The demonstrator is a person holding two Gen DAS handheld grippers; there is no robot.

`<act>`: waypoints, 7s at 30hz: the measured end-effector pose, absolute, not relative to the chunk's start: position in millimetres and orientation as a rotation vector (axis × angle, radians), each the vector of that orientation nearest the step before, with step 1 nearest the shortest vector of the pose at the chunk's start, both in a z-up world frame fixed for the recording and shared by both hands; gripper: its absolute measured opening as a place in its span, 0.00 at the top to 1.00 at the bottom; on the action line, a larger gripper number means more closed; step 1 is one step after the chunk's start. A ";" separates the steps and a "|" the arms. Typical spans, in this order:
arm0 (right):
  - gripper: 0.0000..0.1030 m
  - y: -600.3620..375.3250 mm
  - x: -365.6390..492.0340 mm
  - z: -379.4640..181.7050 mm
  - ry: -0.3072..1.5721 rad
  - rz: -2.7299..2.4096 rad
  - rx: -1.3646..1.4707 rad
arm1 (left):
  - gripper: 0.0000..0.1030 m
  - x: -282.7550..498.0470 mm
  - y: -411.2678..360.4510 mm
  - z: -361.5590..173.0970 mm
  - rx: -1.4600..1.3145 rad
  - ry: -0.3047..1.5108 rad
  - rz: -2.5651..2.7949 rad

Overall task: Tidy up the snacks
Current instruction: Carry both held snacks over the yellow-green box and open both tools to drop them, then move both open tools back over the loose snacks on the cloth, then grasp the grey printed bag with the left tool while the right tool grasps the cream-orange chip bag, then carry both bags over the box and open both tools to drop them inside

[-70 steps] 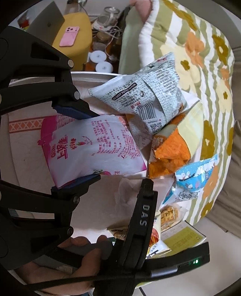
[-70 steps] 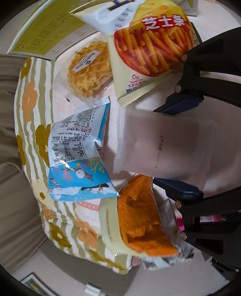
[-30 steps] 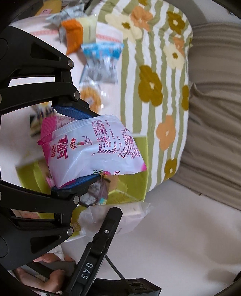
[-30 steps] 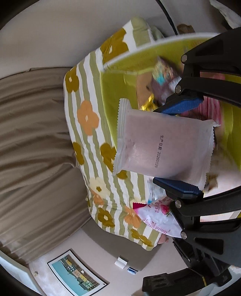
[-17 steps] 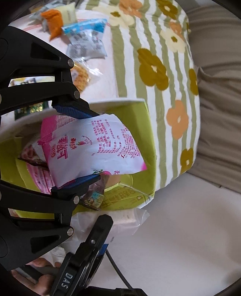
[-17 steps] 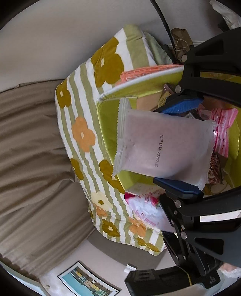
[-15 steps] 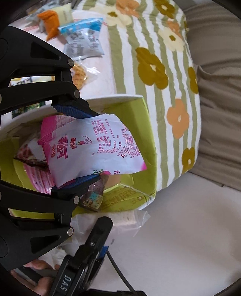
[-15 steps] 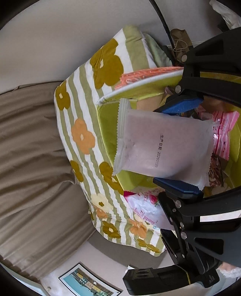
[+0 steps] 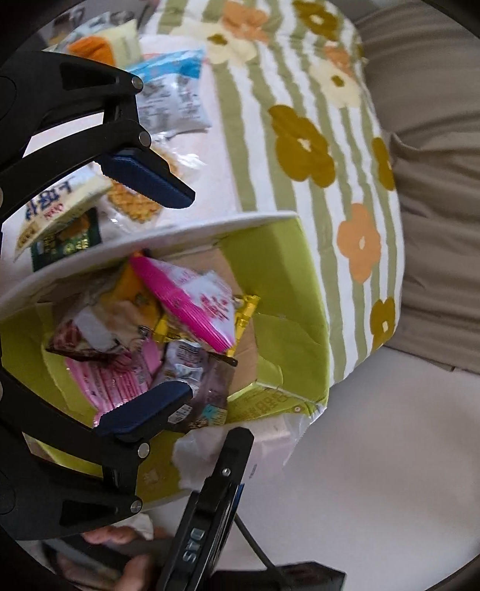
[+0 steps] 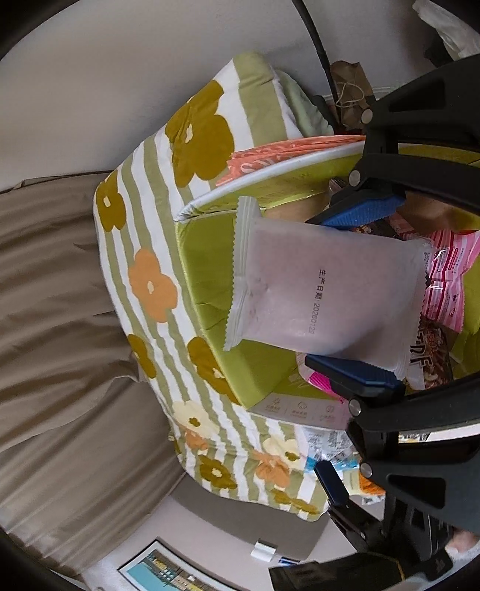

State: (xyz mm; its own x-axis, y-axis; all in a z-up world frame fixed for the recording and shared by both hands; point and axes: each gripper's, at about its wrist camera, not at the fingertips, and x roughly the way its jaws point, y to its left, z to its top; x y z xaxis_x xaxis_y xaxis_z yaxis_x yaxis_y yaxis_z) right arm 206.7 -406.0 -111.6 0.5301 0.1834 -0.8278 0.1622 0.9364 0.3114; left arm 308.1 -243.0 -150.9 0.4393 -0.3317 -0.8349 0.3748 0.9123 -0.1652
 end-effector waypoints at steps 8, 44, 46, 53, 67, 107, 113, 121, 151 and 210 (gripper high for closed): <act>0.42 -399.3 215.4 -120.8 1.087 0.030 0.330 | 0.08 301.2 -216.9 -146.4 0.029 1.008 -0.387; 0.08 -355.9 154.2 -69.5 0.878 0.327 0.248 | 0.08 173.0 -116.1 -135.3 -0.058 1.006 -0.040; 0.08 -345.9 153.3 -68.8 0.881 0.357 0.247 | 0.08 167.7 -97.8 -135.7 -0.083 1.005 -0.009; 0.08 -295.8 159.7 -69.4 0.906 0.447 0.243 | 0.08 157.5 -30.1 -132.6 -0.134 0.972 0.076; 0.08 -129.4 200.3 -113.0 1.056 0.531 0.300 | 0.08 199.1 129.5 -157.8 -0.109 1.053 0.024; 0.08 1.5 284.8 -258.4 1.336 0.632 0.381 | 0.29 320.1 111.7 -285.7 0.346 1.302 -0.628; 0.08 5.6 287.3 -260.6 1.337 0.649 0.371 | 0.35 317.5 108.7 -284.4 0.358 1.284 -0.611; 0.08 5.2 290.7 -265.3 1.335 0.659 0.400 | 0.36 310.7 109.8 -276.9 0.347 1.281 -0.586; 0.26 -1.6 239.5 -211.9 1.224 0.589 0.380 | 0.40 246.4 130.1 -225.8 0.247 1.203 -0.585; 0.25 -430.7 122.6 -67.7 0.876 0.198 0.528 | 0.15 253.1 -281.5 -148.7 0.128 1.058 -0.599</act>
